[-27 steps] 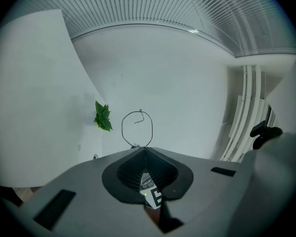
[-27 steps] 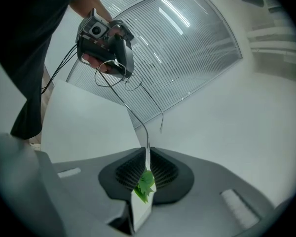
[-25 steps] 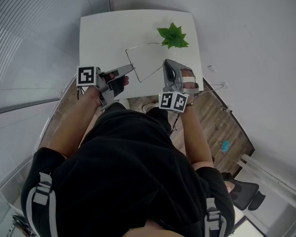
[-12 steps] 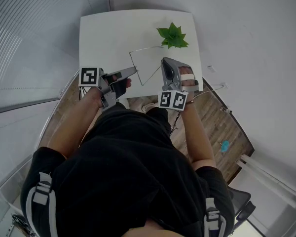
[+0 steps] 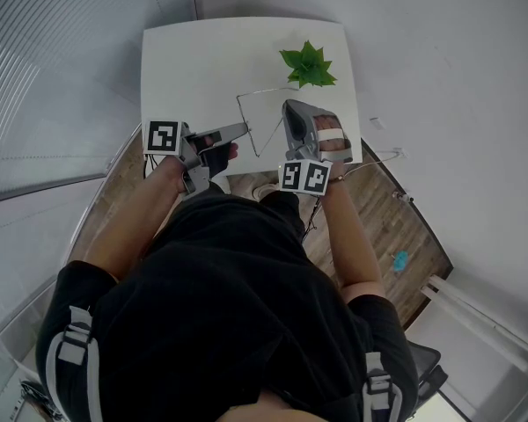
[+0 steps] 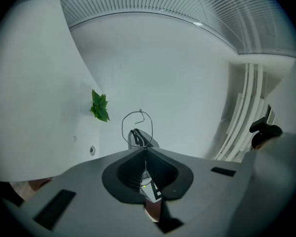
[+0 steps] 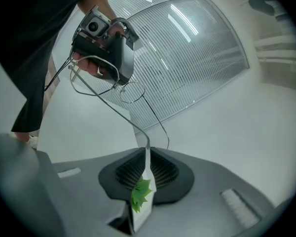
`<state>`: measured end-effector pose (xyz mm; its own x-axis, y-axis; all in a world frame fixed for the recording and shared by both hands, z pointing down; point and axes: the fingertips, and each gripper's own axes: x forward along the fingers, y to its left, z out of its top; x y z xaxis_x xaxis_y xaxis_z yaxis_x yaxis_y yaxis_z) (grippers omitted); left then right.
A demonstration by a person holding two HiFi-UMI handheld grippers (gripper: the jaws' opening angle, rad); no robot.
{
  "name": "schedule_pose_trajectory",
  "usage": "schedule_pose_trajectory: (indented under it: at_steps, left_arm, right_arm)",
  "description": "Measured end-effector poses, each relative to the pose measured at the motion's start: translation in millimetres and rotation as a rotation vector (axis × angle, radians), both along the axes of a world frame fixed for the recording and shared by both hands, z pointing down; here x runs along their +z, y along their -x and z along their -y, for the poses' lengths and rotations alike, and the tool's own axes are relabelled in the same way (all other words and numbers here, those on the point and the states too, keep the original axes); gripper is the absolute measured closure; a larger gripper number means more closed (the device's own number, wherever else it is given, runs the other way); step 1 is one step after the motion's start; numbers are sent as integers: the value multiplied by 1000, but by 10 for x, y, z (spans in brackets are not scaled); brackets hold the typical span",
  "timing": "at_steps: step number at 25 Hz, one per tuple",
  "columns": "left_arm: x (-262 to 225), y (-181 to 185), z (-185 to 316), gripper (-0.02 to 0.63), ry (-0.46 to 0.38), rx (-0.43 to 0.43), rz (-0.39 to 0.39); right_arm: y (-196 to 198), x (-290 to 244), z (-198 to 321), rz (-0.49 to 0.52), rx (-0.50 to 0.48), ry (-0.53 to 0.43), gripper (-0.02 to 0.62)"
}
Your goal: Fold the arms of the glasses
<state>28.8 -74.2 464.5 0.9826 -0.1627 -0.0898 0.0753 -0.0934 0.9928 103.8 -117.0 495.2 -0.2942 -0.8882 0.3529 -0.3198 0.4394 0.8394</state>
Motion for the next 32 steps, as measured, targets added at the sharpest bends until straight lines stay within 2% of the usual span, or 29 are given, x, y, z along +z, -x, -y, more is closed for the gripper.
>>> schedule_pose_trajectory:
  at_steps: [9, 23, 32]
  left_arm:
    - [-34, -35, -32, 594, -7, 26, -3]
    - [9, -108, -73, 593, 4, 63, 4]
    - [-48, -171, -158, 594, 5, 84, -1]
  right_arm:
    - [64, -23, 15, -25, -29, -12, 554]
    - [204, 10, 37, -125, -78, -58, 555]
    - [307, -29, -22, -127, -112, -60, 554]
